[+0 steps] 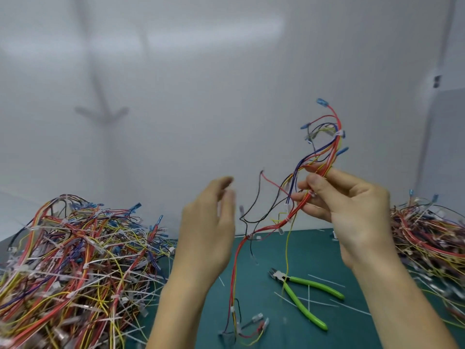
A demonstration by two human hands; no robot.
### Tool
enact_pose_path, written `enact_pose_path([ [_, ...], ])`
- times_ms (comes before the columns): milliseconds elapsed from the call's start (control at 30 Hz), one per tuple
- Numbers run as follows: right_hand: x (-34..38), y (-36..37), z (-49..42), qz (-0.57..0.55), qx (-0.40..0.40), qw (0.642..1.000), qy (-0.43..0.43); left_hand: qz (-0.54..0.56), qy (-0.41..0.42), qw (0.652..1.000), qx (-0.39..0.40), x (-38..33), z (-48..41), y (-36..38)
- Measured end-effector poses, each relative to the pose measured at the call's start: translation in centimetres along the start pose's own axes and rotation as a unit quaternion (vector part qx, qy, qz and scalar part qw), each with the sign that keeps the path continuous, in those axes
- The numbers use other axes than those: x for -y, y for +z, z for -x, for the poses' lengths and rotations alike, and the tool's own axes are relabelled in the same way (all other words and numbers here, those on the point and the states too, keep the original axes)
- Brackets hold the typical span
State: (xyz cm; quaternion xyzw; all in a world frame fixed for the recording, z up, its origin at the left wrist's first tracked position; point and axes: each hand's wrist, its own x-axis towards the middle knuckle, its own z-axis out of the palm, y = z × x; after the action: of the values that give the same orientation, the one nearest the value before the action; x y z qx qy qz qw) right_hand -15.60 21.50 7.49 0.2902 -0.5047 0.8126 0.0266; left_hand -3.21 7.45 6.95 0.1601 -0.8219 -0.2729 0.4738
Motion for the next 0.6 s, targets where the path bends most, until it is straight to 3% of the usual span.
enact_pose_path([
  [67,-0.1,0.2,0.2,0.043,0.017,0.999,-0.028,0.089,0.015,0.992,0.091,-0.9,0.3,0.5],
  [133,-0.2,0.5,0.4,0.086,0.036,0.994,-0.053,0.111,0.016,0.982,0.15,-0.8,0.8,1.6],
  [333,-0.8,2.3,1.6,0.142,0.086,0.983,-0.084,0.082,0.02,0.992,0.094,-0.2,1.2,3.9],
  [600,-0.1,2.9,2.3,0.203,0.134,0.955,-0.167,0.188,-0.018,0.981,0.045,-0.4,0.7,4.0],
])
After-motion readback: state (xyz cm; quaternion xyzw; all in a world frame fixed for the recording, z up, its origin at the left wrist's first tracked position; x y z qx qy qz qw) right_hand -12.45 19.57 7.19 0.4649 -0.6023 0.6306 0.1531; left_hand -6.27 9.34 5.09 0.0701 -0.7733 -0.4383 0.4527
